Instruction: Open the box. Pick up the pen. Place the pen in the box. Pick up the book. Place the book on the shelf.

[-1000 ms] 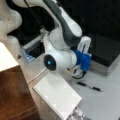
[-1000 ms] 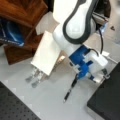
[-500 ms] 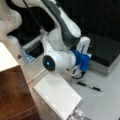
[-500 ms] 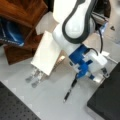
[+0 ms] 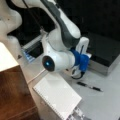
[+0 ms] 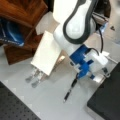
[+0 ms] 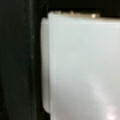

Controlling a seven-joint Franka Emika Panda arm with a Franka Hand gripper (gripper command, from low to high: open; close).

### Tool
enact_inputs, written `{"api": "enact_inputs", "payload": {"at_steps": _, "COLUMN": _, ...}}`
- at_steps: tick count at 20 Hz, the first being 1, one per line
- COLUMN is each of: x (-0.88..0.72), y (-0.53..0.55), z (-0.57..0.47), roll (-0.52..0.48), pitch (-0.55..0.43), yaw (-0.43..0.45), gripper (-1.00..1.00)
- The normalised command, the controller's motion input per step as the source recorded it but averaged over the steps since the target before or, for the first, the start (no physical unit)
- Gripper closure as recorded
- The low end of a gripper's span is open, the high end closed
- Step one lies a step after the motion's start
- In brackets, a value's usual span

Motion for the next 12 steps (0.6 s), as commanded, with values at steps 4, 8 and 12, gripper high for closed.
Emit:
{"api": "enact_inputs", "payload": {"at_steps": 4, "x": -0.19, "y": 0.02, "z": -0.04, "roll": -0.029, "pitch": -0.134, "yaw": 0.035, "gripper": 1.00}}
{"api": "enact_inputs", "payload": {"at_steps": 8, "x": -0.19, "y": 0.02, "z": -0.04, "roll": -0.024, "pitch": -0.136, "yaw": 0.029, "gripper": 1.00}}
{"api": "enact_inputs", "payload": {"at_steps": 12, "x": -0.18, "y": 0.02, "z": -0.03, "roll": -0.024, "pitch": -0.134, "yaw": 0.032, "gripper": 1.00}}
